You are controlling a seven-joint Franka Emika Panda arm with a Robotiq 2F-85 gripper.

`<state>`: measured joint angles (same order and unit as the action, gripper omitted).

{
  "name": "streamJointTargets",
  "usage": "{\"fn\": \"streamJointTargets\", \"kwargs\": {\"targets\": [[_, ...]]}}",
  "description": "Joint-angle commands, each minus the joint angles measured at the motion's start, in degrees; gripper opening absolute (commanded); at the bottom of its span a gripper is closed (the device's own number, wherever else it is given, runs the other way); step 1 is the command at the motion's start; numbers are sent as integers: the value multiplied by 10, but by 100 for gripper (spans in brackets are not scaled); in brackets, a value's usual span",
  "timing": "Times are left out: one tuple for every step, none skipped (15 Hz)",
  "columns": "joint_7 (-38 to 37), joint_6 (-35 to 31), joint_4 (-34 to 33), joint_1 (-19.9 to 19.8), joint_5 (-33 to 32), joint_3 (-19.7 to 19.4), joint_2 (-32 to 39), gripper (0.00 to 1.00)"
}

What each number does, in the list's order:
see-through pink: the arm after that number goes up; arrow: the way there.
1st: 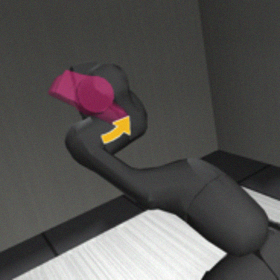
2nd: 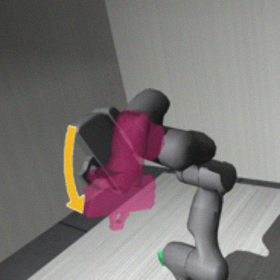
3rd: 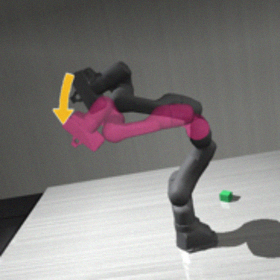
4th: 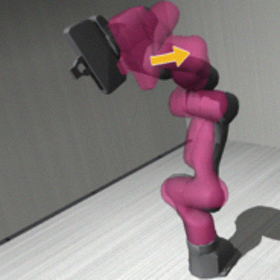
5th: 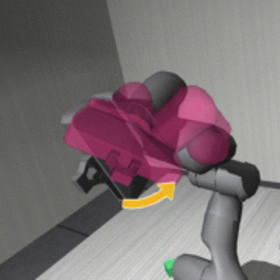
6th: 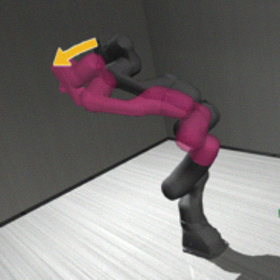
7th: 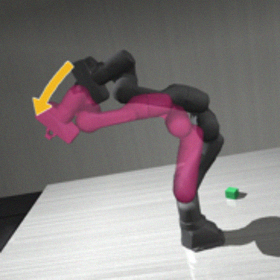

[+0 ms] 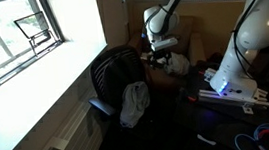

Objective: Move the belt to the seat of the black chair

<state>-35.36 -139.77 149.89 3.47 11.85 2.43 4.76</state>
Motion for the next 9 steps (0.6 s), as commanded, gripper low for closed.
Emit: {"fn": "streamJointTargets", "kwargs": {"targets": [[-155,-95,12,48,-146,0,30,100],[-196,-75,15,102,-198,-44,30,100],[-224,-43,18,103,-252,-43,18,100],[-188,-60,4,70,-193,-11,31,100],[-216,-55,7,81,-227,-17,31,100],[-225,-53,9,86,-239,-19,30,100],[-257,-59,9,94,-281,-28,36,100],[-296,-66,0,98,-327,-39,59,100],[-355,-80,-9,101,-387,-52,85,100]]}}
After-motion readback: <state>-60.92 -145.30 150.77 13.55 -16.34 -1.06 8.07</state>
